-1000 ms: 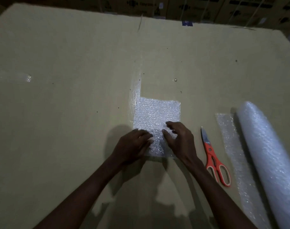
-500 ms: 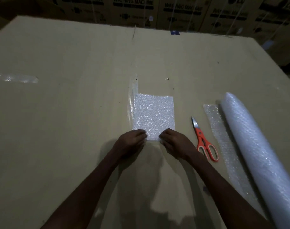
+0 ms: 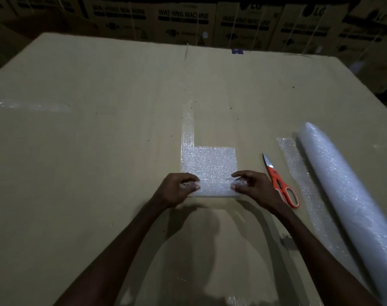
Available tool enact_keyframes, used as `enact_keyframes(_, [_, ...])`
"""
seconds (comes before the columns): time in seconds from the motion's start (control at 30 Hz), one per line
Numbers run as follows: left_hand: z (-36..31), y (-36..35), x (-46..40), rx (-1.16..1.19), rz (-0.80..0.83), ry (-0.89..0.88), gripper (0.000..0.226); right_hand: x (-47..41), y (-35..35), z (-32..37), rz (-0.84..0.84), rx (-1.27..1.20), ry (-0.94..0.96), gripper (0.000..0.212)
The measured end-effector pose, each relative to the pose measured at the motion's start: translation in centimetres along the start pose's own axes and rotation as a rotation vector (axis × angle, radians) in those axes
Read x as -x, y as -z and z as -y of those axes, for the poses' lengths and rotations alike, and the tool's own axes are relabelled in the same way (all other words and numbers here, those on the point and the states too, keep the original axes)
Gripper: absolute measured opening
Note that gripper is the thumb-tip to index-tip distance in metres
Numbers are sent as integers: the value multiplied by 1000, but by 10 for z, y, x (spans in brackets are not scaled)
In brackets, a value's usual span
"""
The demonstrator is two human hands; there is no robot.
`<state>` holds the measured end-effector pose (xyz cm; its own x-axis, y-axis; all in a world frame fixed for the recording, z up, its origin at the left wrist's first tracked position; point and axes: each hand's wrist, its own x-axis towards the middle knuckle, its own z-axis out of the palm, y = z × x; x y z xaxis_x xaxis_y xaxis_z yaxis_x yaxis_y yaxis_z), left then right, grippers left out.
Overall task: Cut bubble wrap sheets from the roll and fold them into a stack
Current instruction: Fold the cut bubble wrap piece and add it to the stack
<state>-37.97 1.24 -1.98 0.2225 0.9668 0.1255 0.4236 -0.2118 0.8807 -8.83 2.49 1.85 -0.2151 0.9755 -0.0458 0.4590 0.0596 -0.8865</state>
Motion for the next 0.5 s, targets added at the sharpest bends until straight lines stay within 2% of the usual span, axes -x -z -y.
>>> enact_keyframes(0.07, [0, 6, -9, 84, -102, 62, 13, -10, 2, 7, -44, -153, -72, 27])
enact_keyframes(0.2, [-2, 14, -36, 54, -223, 105, 14, -43, 3, 10, -96, -318, -173, 22])
enact_keyframes(0.5, [2, 15, -113, -122, -291, 217, 22, -107, 1, -15, -314, -248, -241, 17])
